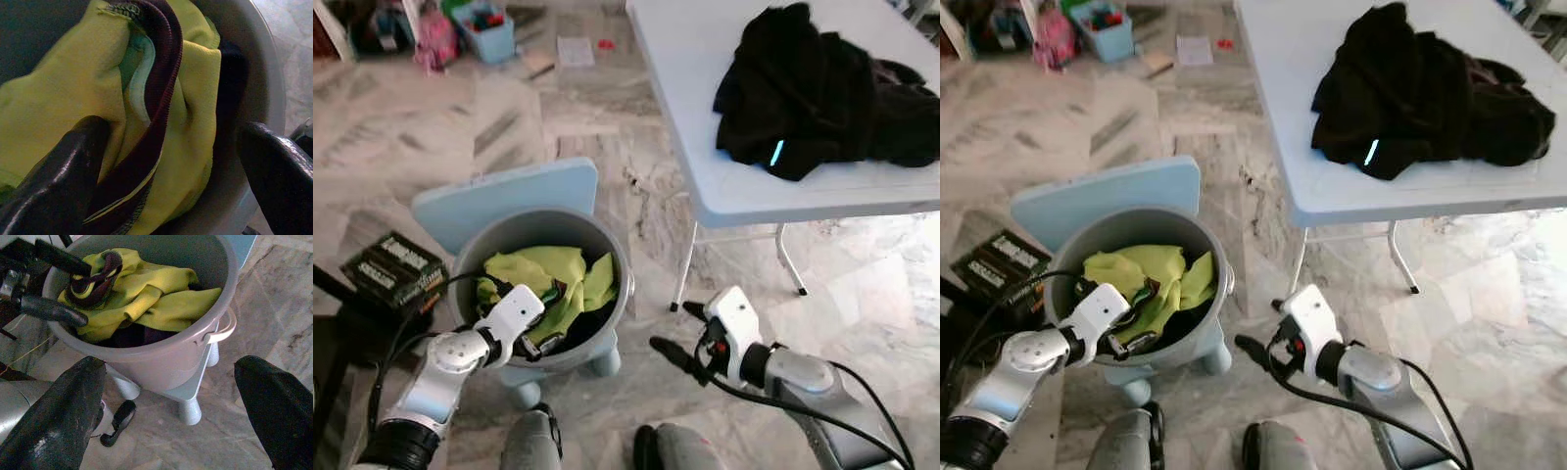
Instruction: Hang hanger
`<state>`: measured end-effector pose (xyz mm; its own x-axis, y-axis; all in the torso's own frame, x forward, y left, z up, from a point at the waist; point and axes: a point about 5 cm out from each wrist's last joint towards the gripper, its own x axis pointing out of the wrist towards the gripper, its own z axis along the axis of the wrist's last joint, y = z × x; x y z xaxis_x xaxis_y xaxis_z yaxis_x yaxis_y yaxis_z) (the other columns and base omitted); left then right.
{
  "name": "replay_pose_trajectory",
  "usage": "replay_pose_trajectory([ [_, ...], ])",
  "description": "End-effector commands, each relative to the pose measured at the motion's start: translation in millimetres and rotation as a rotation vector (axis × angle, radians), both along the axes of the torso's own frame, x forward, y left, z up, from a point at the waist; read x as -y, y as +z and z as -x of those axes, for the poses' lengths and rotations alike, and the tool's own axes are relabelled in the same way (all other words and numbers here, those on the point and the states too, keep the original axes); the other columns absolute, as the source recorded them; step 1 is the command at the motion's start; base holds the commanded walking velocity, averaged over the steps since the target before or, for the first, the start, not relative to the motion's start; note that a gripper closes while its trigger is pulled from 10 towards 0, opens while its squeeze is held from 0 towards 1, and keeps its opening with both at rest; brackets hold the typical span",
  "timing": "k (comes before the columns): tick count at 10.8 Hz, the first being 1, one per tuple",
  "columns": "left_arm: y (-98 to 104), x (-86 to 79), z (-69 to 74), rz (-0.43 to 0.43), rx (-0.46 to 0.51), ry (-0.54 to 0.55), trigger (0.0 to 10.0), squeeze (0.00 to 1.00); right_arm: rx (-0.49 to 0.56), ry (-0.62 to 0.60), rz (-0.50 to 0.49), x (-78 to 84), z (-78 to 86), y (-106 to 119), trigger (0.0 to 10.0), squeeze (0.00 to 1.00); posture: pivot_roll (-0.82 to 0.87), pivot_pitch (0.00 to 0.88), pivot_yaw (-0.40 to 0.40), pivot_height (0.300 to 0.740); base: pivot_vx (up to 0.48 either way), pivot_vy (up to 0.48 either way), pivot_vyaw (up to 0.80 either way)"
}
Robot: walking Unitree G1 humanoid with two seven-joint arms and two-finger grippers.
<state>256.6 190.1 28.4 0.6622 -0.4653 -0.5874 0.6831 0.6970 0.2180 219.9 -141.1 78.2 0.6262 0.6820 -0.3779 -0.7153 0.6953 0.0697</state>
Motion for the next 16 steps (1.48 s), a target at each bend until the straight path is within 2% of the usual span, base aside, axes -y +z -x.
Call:
replay_pose_trajectory([
  [1, -4.5, -1.7, 1.1, 0.003, -0.023, 0.032, 10.0, 0.0, 0.011, -0.027, 0.023, 5.4, 0.5, 3.8, 10.0, 0.0, -0.13, 0.196, -0.087, 0.74, 0.0, 0.0, 0.0],
  [2, -6.3, -1.2, -1.9, 0.013, -0.029, 0.065, 10.0, 0.0, 0.01, -0.02, 0.029, 6.6, 4.7, 4.6, 10.0, 0.0, -0.14, 0.2, -0.095, 0.74, 0.0, 0.0, 0.0],
  [3, -9.2, -2.7, -4.4, -0.01, -0.025, 0.062, 9.3, 0.0, 0.006, -0.026, 0.039, 7.7, 7.1, 3.5, 10.0, 0.0, -0.15, 0.203, -0.1, 0.74, 0.0, 0.0, 0.0],
  [4, -8.7, -6.6, -11.4, -0.006, -0.016, 0.11, 0.0, 0.0, 0.009, -0.029, 0.047, 7.3, 8.1, 3.2, 10.0, 0.0, -0.15, 0.205, -0.103, 0.74, 0.0, 0.0, 0.0],
  [5, -10.0, -8.2, -13.7, -0.033, -0.017, 0.088, 0.0, 0.0, 0.009, -0.031, 0.047, 6.3, 8.1, 2.9, 10.0, 0.0, -0.15, 0.205, -0.105, 0.74, 0.0, 0.0, 0.0],
  [7, -4.2, -12.3, -28.9, -0.084, 0.041, 0.092, 0.0, 0.0, 0.015, -0.037, 0.054, 5.3, 7.4, 4.6, 10.0, 0.0, -0.17, 0.212, -0.105, 0.74, 0.0, 0.0, 0.0],
  [10, -3.4, -8.2, -33.9, -0.09, 0.064, 0.047, 0.0, 0.0, 0.013, -0.059, 0.069, 9.0, 9.7, 2.6, 10.0, 0.0, -0.17, 0.22, -0.102, 0.74, 0.0, 0.0, 0.0],
  [12, 1.8, 2.1, -38.4, -0.064, 0.129, 0.012, 0.0, 0.0, 0.015, -0.073, 0.073, 9.7, 8.3, 1.8, 10.0, 0.0, -0.17, 0.22, -0.102, 0.74, 0.0, 0.0, 0.0],
  [13, 10.6, 17.8, -45.5, -0.027, 0.206, -0.04, 0.0, 0.0, 0.024, -0.087, 0.073, 9.0, 6.4, 2.3, 10.0, 0.0, -0.16, 0.223, -0.099, 0.74, 0.0, 0.0, 0.0],
  [15, 10.2, 36.2, -47.0, -0.025, 0.209, -0.128, 0.0, 0.0, 0.035, -0.105, 0.077, 9.1, 3.7, 2.7, 10.0, 0.0, -0.17, 0.221, -0.095, 0.74, 0.0, 0.0, 0.0],
  [16, 9.5, 37.6, -47.4, -0.024, 0.211, -0.128, 0.0, 0.0, 0.039, -0.116, 0.08, 11.4, 3.3, 3.1, 10.0, 0.0, -0.17, 0.221, -0.094, 0.74, 0.0, 0.0, 0.0],
])
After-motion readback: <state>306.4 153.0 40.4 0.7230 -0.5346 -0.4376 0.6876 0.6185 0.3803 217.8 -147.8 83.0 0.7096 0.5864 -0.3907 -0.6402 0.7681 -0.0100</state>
